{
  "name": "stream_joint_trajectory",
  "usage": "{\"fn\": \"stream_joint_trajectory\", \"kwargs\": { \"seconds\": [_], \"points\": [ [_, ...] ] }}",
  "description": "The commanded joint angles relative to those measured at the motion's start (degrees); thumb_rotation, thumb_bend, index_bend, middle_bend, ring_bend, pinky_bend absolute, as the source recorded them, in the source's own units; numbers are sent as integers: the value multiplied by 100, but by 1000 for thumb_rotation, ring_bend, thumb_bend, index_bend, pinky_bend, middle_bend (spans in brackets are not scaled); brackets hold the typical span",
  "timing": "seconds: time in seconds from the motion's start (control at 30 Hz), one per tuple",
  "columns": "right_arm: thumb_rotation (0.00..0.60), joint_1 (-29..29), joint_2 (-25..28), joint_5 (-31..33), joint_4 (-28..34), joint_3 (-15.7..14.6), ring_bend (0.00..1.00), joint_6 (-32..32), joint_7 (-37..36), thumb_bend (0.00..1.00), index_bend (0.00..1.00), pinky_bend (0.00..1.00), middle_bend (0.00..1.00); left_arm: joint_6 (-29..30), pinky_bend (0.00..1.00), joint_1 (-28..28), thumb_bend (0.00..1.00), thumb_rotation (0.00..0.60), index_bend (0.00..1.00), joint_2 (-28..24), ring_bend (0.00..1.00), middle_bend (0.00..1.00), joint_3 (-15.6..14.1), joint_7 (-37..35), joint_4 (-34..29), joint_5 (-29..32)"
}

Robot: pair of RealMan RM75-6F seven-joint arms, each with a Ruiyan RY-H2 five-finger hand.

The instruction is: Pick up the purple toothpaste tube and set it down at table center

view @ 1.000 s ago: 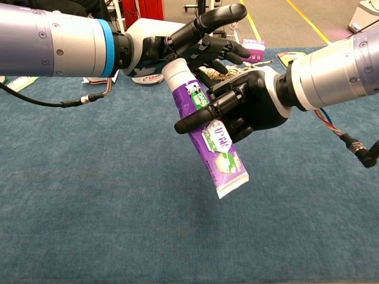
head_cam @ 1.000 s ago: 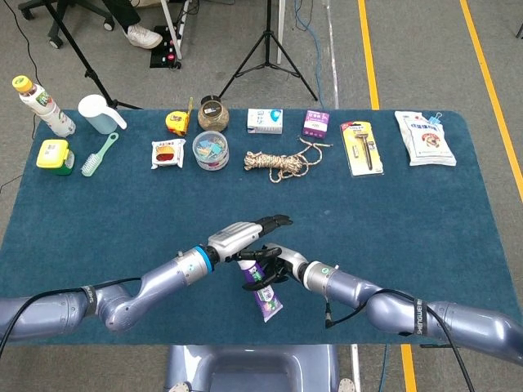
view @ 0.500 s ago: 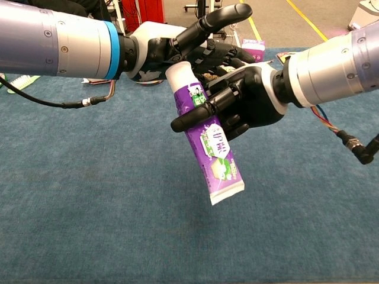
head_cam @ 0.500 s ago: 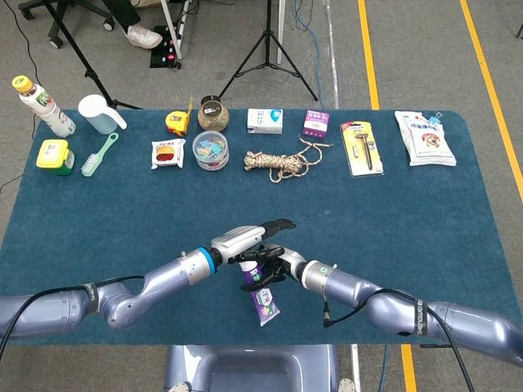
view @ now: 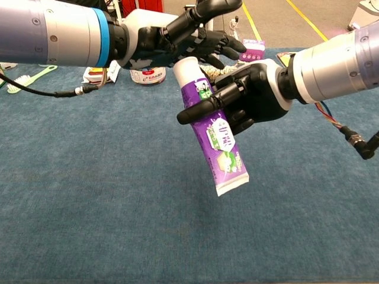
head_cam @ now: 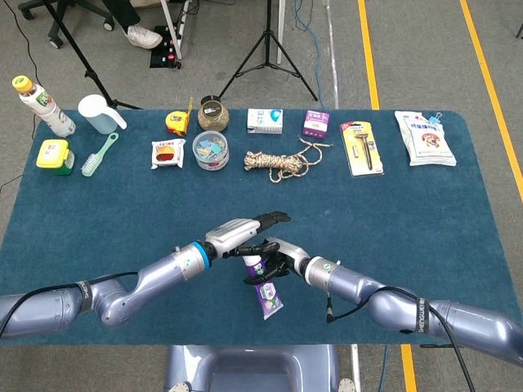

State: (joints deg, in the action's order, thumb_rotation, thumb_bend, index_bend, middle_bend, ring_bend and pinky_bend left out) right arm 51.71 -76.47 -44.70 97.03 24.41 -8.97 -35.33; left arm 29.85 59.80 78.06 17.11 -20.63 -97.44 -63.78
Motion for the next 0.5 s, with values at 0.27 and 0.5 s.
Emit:
{"fn": "stream_joint_trajectory", "kwargs": {
  "seconds": [0.27,0.5],
  "points": [
    [600,158,65,-84,-139,-427,1000,-323,296,450,758,1000,934,476,122,-144,43,0,0,-391,0,0,-70,480,-132,-46],
    [600,468,161,-4,-313,-1026,1000,-936,876,449,757,1000,930,934,122,-374,44,0,0,-783,0,0,-217,960,-418,-113]
  ]
}}
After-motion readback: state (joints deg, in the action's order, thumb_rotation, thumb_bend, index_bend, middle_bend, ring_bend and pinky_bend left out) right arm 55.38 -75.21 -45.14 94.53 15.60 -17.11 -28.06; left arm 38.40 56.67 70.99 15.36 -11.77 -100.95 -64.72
